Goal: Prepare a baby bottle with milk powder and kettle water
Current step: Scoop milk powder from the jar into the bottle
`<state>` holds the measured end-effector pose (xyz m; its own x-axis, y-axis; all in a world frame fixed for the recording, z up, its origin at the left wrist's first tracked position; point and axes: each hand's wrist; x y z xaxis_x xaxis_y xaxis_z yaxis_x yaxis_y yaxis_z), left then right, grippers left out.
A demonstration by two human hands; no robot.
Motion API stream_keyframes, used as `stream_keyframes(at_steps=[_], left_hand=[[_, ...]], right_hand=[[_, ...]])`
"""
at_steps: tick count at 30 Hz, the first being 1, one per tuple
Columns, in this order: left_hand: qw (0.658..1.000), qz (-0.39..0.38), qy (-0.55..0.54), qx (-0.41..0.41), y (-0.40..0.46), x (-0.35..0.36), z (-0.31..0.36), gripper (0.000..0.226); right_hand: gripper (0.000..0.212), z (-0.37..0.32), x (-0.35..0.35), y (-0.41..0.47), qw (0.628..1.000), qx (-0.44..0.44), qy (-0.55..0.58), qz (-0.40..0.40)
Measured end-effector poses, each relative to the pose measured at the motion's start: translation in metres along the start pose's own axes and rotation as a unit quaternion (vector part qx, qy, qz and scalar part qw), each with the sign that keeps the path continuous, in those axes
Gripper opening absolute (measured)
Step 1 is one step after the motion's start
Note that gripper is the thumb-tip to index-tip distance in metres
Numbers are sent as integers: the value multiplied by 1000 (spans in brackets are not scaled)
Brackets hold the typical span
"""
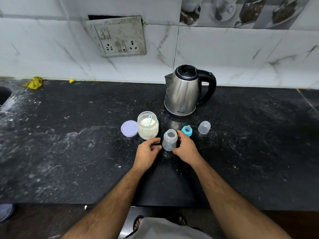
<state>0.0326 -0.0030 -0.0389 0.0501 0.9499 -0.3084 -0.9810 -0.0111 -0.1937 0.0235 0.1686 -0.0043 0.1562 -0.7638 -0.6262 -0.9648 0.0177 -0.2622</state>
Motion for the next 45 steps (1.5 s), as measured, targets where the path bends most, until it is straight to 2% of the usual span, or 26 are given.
stream_keyframes(at_steps=[2, 5, 8, 10, 13, 16, 18, 21, 22, 25, 28, 31, 36, 38, 41, 45], left_hand=[[999, 46, -15, -2, -1, -7, -2, 18], [989, 148, -26, 4, -2, -20, -4, 16], [976, 216, 6, 14, 3, -35, -3, 35], [981, 192, 21, 20, 14, -42, 3, 64], [992, 105, 58, 48, 36, -54, 17, 104], [990, 49, 122, 53, 56, -61, 29, 121], [992, 18, 114, 54, 63, -62, 31, 117], [996, -2, 54, 72, 65, -63, 24, 87], [996, 1, 46, 74, 65, -63, 22, 83], [995, -7, 40, 92, 64, -63, 20, 81], [992, -15, 56, 110, 61, -63, 20, 77], [991, -13, 65, 113, 59, -61, 18, 78], [991, -7, 78, 112, 53, -58, 18, 87], [989, -9, 88, 115, 52, -58, 20, 88], [989, -12, 96, 115, 51, -59, 21, 90], [991, -13, 79, 105, 51, -61, 21, 85]], right_hand=[[68, -3, -8, 0, 998, 2, -49, 35], [36, -19, -21, 2, 988, -39, -44, 145], [15, -47, -28, 12, 979, -87, -28, 181], [13, -70, -29, 20, 980, -117, -40, 155], [12, -100, -20, 32, 972, -184, -113, 93], [13, -121, -11, 49, 950, -215, -224, 38], [21, -132, -6, 62, 927, -222, -303, -17], [28, -142, -1, 77, 876, -228, -416, -90], [27, -144, 1, 80, 855, -230, -452, -108], [11, -151, 11, 83, 819, -211, -515, -140], [25, -154, 20, 80, 787, -223, -553, -156], [17, -153, 22, 77, 741, -254, -605, -147], [27, -148, 32, 71, 697, -223, -661, -164], [27, -148, 33, 70, 687, -216, -672, -171], [26, -151, 31, 68, 692, -218, -664, -180], [12, -155, 21, 64, 730, -238, -621, -158]])
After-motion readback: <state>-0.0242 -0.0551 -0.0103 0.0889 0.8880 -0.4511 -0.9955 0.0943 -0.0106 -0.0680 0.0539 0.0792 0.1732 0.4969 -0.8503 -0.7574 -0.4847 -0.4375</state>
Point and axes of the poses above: each hand's wrist, its own y-axis towards the middle knuckle, its own x-axis out of the palm, z = x × y
